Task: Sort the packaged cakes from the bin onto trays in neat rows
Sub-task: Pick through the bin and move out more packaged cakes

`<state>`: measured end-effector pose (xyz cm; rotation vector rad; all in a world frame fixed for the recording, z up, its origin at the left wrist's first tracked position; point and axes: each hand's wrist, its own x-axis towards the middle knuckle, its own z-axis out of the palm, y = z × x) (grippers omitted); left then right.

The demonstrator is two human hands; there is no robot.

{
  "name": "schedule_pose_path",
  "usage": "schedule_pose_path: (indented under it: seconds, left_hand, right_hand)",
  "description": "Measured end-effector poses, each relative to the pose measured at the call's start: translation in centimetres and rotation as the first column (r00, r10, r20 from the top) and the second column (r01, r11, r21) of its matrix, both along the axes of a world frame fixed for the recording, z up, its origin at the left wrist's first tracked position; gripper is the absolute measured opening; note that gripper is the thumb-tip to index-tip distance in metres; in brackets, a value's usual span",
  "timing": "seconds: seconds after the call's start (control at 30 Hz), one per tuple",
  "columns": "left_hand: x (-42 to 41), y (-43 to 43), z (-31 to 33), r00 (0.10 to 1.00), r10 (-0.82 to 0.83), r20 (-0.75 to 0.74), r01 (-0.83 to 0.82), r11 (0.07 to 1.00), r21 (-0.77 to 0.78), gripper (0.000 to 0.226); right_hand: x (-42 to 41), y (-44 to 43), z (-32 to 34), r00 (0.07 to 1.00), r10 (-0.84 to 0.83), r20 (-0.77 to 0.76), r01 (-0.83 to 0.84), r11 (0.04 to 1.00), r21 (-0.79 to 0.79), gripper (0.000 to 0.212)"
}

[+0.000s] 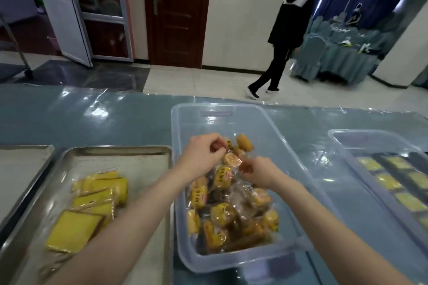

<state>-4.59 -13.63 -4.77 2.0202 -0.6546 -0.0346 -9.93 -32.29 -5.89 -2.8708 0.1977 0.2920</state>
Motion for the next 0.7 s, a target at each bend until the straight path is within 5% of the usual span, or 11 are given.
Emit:
schedule_pose_path:
  seconds: [0.23,0.47,0.7]
  left_hand:
    - [3.9,-7.6,-4.7,0.992,-0.1,-0.08,0.127,0.845,0.519,0.024]
    - [5.3,-8.3,-9.9,0.939,-0.296,-0.175,0.288,0.398,0.871,0.059]
    - [6.1,-7.8,-8.9,0.982,-0.187,0.014,0.066,0.417,0.906,0.046]
  right_hand:
    - [3.0,-2.9,-7.7,0.968,0.125,-0.217,-0.145,0.986,-0.08,0.021]
    - [4.3,-4.2,-10.0,0.908,0.222,-0.355,-0.251,0.967,-0.038,0.094]
    - [4.8,-3.9,-9.3,0.908,0.126,-0.4,-0.087,0.99,0.114,0.063]
